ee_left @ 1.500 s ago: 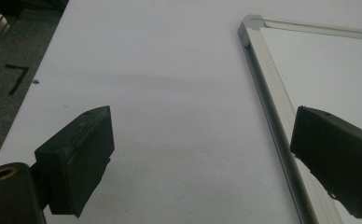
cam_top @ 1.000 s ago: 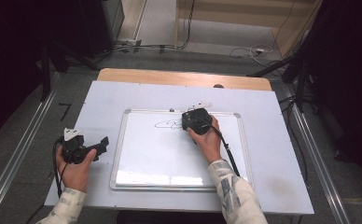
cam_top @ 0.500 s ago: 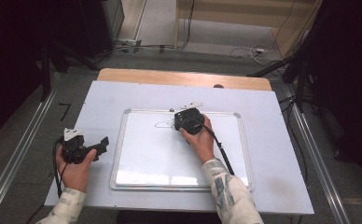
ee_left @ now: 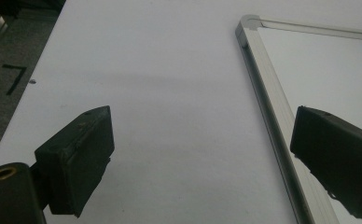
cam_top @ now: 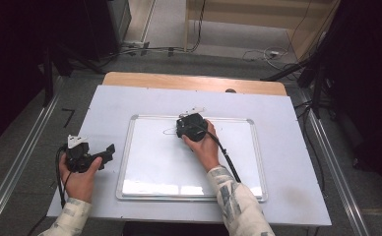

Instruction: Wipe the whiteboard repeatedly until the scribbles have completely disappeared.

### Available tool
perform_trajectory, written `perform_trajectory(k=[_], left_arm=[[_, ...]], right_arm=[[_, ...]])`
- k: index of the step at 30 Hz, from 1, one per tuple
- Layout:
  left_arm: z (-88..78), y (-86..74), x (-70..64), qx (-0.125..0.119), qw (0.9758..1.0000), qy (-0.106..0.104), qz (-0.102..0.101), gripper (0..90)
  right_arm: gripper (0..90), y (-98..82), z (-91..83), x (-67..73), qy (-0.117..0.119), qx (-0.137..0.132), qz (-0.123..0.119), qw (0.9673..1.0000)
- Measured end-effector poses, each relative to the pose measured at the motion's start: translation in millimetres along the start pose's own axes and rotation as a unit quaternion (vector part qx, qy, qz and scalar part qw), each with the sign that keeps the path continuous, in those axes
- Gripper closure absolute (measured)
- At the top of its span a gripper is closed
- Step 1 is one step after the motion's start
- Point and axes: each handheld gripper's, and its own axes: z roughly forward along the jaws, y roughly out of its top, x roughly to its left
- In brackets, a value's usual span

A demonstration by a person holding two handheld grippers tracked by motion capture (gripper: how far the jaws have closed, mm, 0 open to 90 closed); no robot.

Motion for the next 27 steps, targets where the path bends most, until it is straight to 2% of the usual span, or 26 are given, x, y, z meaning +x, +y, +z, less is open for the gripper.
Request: perform_trajectory(k=[27], left_arm=[[-0.5,0.2,-0.2,0.000,1.0000,-0.001,0.001,6.7]], right_arm=[[39.0,15.1,11.8,46.0,0.027,0.001,-0.038,0.9989]])
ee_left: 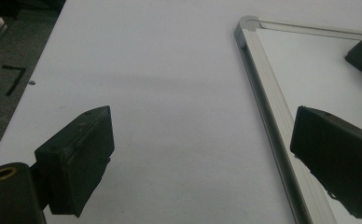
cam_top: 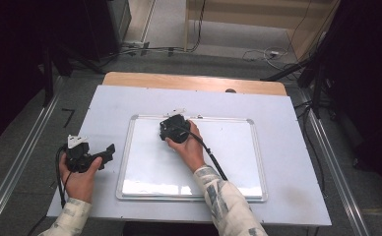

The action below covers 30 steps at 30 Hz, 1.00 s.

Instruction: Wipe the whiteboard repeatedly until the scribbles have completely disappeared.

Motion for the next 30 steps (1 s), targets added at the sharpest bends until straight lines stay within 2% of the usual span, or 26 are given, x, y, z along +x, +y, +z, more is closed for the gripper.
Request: perform_trajectory(k=[6,14,17,20,30], left_arm=[[0.5,0.1,0.0,-0.001,1.0000,0.000,-0.001,6.7],[-0.3,-0.3,1.0,-0.001,1.0000,0.001,-0.002,6.7],[-1.2,-0.6,1.7,-0.001,1.0000,0.001,-0.002,6.7],[-1.7,-1.1,2.5,-0.001,1.0000,0.002,-0.002,6.7],[-2.4,-1.1,1.8,-0.002,1.0000,0.005,-0.001,6.7]], right_arm=[[39.0,2.1,1.2,11.7,0.011,-0.001,-0.011,0.9999],[38.9,1.1,-1.0,14.1,0.011,0.005,-0.017,0.9998],[38.9,0.8,-1.8,10.8,0.006,0.009,-0.013,0.9999],[38.9,-2.0,-4.4,0.1,-0.005,0.015,-0.003,0.9999],[38.8,-11.5,-11.0,-23.3,-0.019,0.017,0.020,0.9995]])
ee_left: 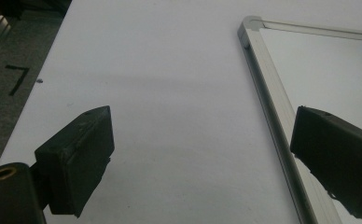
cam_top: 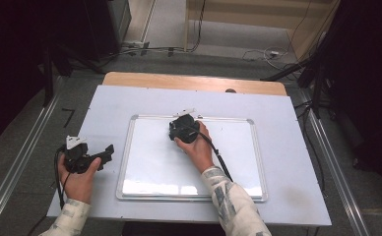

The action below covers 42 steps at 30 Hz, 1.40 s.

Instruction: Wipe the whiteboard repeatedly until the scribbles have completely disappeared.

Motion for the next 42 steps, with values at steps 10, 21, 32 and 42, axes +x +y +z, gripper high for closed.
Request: perform_trajectory(k=[10,21,32,42], left_arm=[[0.6,-0.5,-0.3,0.002,1.0000,0.000,0.002,6.7],[1.2,-1.1,-0.9,0.003,1.0000,0.001,0.001,6.7],[2.2,-1.5,-1.1,0.005,1.0000,0.002,0.002,6.7],[2.2,-1.9,-1.4,0.006,1.0000,0.003,0.000,6.7]], right_arm=[[38.8,-12.8,-8.6,-28.4,-0.014,0.000,0.022,0.9996],[38.8,-33.0,-23.0,-69.3,-0.035,0.002,0.054,0.9979],[38.8,-54.7,-38.8,-115.3,-0.063,0.006,0.093,0.9936],[38.7,-70.8,-50.6,-145.2,-0.085,0.009,0.118,0.9894]])
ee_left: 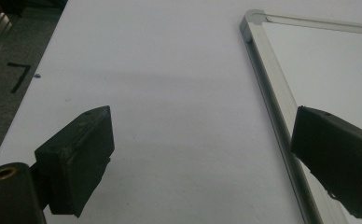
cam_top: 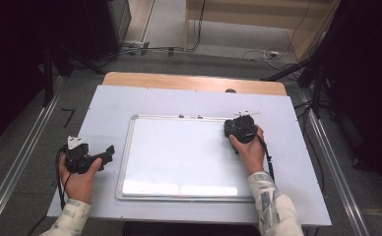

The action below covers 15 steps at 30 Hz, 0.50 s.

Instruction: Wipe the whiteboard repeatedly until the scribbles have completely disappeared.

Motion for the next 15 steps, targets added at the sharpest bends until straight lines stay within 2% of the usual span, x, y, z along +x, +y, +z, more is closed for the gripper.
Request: perform_trajectory(k=[6,10,15], left_arm=[[0.0,0.1,-0.3,0.000,1.0000,-0.001,0.002,6.7],[0.5,0.4,-0.6,0.000,1.0000,0.000,0.002,6.7],[0.6,1.0,-2.4,0.000,1.0000,-0.002,0.005,6.7]], right_arm=[[38.7,-2.0,-1.7,-8.8,-0.008,0.002,0.006,0.9999],[38.8,-1.6,-2.2,-5.2,-0.012,0.006,0.004,0.9999],[38.8,-1.3,-3.1,9.4,-0.002,0.009,-0.019,0.9998]])
